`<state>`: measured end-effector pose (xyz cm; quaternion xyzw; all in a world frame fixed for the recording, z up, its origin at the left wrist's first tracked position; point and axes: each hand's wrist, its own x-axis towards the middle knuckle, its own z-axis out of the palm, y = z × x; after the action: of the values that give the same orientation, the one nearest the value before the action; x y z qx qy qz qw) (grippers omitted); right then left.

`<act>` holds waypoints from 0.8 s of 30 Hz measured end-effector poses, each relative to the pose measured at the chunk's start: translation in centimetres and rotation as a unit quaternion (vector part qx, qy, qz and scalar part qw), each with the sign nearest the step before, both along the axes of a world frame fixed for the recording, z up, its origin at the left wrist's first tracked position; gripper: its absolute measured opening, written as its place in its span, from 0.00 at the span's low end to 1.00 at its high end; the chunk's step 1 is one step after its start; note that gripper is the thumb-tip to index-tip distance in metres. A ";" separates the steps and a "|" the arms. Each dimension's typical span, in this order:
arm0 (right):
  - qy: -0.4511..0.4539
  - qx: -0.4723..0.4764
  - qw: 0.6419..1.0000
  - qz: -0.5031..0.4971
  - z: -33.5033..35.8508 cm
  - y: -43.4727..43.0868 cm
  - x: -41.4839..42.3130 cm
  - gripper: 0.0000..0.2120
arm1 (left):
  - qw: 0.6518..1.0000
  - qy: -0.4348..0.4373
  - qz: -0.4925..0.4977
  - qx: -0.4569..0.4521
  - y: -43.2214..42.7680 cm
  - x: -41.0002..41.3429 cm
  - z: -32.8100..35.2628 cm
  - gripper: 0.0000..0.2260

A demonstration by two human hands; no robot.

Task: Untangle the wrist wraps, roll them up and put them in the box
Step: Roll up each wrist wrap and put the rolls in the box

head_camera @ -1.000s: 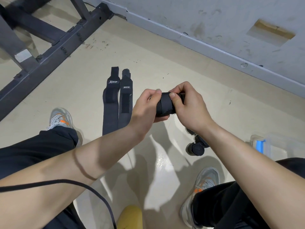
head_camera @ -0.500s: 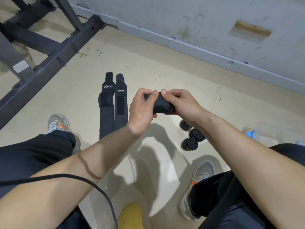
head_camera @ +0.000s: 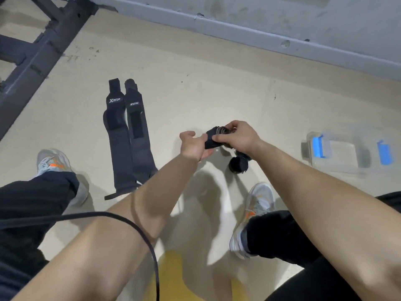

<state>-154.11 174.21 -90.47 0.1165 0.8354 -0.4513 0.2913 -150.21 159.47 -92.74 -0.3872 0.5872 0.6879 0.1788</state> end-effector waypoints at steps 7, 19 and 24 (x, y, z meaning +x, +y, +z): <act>0.020 0.230 0.972 0.048 -8.2 -0.4 0.3 0.23 | 0.997 -0.059 0.010 0.050 3.6 -0.1 -8.7 0.15; 0.063 0.423 0.897 0.111 -15.0 -0.2 0.5 0.22 | 0.991 -0.107 -0.022 0.079 5.4 -1.4 -15.4 0.18; 0.055 0.422 0.900 0.098 -14.3 -0.1 0.5 0.24 | 0.990 -0.100 -0.024 0.096 5.1 -1.5 -14.9 0.18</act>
<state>-153.58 174.06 -104.82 0.1210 0.9695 -0.0311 0.2110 -151.68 164.53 -107.63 -0.4207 0.5071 0.6944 0.2893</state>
